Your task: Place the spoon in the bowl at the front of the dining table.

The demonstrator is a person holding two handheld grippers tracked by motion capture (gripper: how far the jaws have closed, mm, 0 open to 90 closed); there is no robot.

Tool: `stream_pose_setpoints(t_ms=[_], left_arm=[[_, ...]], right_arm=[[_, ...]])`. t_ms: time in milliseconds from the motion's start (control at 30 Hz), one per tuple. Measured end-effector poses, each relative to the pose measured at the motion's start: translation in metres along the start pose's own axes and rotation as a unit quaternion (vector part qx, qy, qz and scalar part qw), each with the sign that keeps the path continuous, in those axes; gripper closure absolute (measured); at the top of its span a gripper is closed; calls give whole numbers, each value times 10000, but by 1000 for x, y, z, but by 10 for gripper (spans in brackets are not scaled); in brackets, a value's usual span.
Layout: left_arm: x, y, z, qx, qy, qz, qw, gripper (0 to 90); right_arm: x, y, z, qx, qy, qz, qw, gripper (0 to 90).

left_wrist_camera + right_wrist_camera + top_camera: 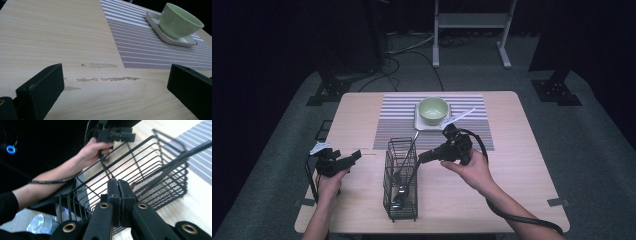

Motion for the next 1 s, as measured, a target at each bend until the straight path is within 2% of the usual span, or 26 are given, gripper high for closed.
stream_pose_setpoints(t_ms=[67,267,500,1000], left_arm=[[0,0,0,4,1,-4,10000,0],[-1,-1,0,11,10,-9,10000,0],[-1,-1,0,15,12,-3,10000,0],[-1,-2,0,1,25,-15,10000,0]], right_arm=[[-3,6,0,-103,-121,64,9999,890],[-7,16,2,-294,-285,129,9991,890],[-6,30,6,-531,-371,233,9976,890],[-2,44,13,-720,-440,305,9960,890]])
Point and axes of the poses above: each handheld gripper's, and its own axes: y roughly backward along the jaws, z roughly out of its top, x roughly to its left, the point moved 1 cm from there along -y, roughly forward along the jaws, and after that the axes turned 1 degree about -y, right-handed, at the moved point
